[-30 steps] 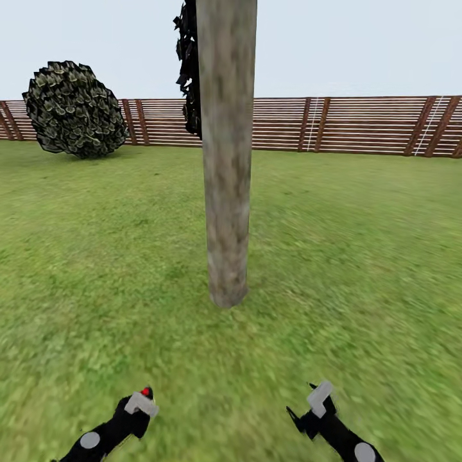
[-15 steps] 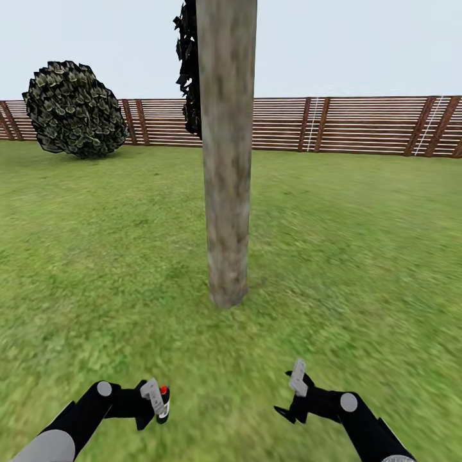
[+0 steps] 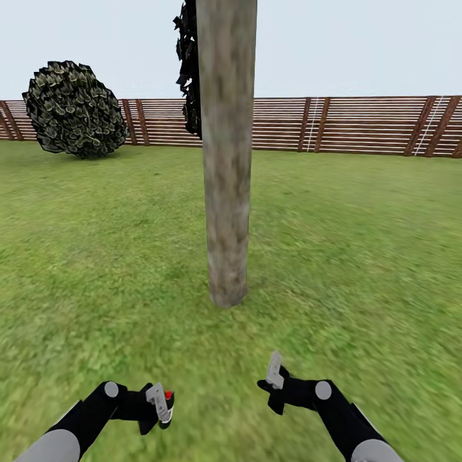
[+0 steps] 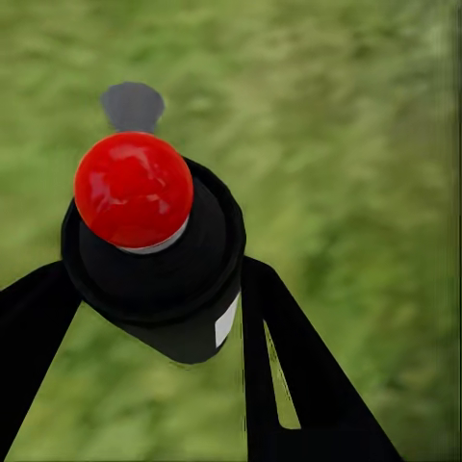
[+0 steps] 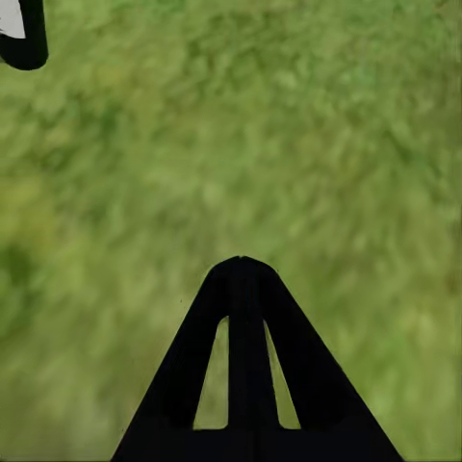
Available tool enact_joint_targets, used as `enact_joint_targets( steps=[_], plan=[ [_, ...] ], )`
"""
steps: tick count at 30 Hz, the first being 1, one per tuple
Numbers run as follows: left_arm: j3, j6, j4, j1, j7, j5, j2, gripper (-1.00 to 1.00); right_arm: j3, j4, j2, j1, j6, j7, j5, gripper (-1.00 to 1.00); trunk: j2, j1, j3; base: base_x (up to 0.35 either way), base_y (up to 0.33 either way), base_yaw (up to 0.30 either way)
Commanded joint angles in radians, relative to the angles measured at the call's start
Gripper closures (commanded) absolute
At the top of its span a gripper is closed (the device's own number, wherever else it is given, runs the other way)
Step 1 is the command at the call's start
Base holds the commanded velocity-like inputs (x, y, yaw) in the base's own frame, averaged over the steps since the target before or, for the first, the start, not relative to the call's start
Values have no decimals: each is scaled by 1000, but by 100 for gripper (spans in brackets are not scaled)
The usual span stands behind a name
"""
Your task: In the garden, pick up the pesticide atomizer on the floor and spray pesticide onto both trees until each tree trunk is fully covered.
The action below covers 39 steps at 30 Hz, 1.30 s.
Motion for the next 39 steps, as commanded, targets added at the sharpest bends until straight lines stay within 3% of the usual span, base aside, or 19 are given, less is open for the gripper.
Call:
enact_joint_targets(
  steps=[1, 7, 11, 12, 13, 16, 23, 32, 34, 39],
  plan=[
    [-3, -11, -1, 0, 1, -10, -5, 100, 5, -1, 5, -3, -4, 3, 8, 100, 0, 0, -1, 0, 0, 0],
    [-8, -11, -2, 0, 0, -11, -38, 100, 19, -3, 33, -11, -4, 3, 9, 100, 0, 0, -1, 0, 0, 0],
    [-45, -10, -2, -1, 0, -12, -66, 100, 20, -2, 51, -17, -4, 7, 12, 100, 0, 0, -1, 0, 0, 0],
    [-61, -10, -2, -1, 0, -12, -74, 100, 20, -3, 58, -19, -4, 31, 14, 100, 0, 0, -1, 0, 0, 0],
    [-72, -10, -2, -2, 1, -13, -86, 100, 20, -3, 66, -23, -4, 97, 15, 100, 0, 0, -1, 0, 0, 0],
    [-78, -11, -12, -5, -1, -12, -95, 100, 20, -4, 77, -31, -3, 136, 15, 100, 0, 0, -1, 0, 0, 0],
    [-111, -10, -32, -6, 0, -14, -136, 100, 20, -3, 81, -37, -4, 145, 16, 100, 0, 0, -1, 0, 0, 0],
    [-113, -8, -66, -8, 4, -13, -162, 100, 21, -3, 81, -38, -4, 147, 16, 100, 0, 0, -1, 0, 0, 0],
    [-113, -8, -68, -8, 6, -13, -193, 100, 22, -3, 81, -38, -4, 147, 16, 100, 0, 0, -1, 0, 0, 0],
    [-113, -8, -68, -8, 33, -13, -204, 100, 22, -3, 81, -38, -4, 147, 16, 100, 0, 0, -1, 0, 0, 0]
  ],
)
